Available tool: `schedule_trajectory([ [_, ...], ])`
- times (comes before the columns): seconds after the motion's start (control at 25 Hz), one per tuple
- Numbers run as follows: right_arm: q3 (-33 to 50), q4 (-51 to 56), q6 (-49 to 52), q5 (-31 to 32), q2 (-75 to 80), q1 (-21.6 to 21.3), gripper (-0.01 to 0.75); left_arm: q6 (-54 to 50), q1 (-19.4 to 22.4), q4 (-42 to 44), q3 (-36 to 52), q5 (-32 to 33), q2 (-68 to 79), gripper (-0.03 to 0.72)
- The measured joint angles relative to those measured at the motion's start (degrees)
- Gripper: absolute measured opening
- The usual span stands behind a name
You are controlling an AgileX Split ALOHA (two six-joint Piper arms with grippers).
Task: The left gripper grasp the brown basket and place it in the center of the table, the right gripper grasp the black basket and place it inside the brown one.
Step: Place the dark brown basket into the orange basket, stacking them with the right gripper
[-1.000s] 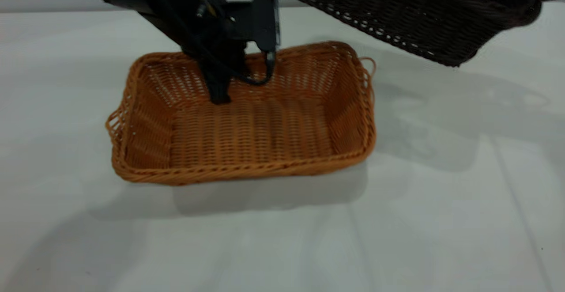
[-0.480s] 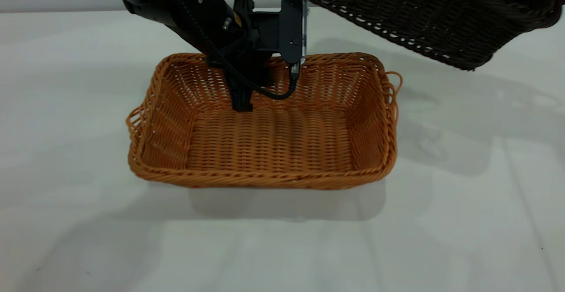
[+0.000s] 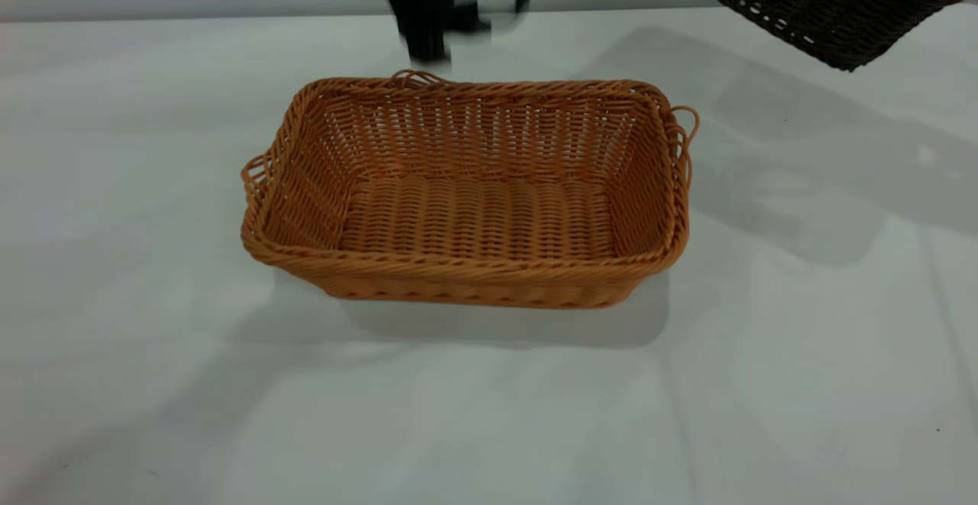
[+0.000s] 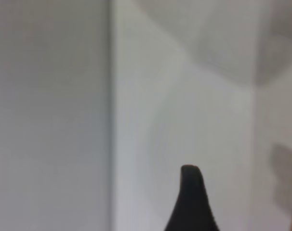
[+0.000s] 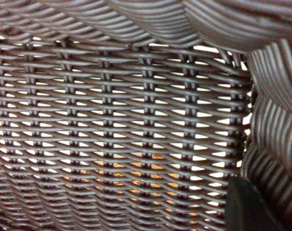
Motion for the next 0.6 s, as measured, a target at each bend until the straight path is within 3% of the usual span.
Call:
schedule_trajectory([
  [0.24, 0.0, 0.1, 0.0, -0.4, 2.1, 4.6, 0.092, 0.0, 0.2, 0.0, 0.0, 8.6, -16.1, 0.500],
  [0.6, 0.0, -3.5, 1.5, -2.9, 3.3, 23.3, 0.092, -0.1, 0.2, 0.0, 0.0, 9.7, -31.7, 0.500],
])
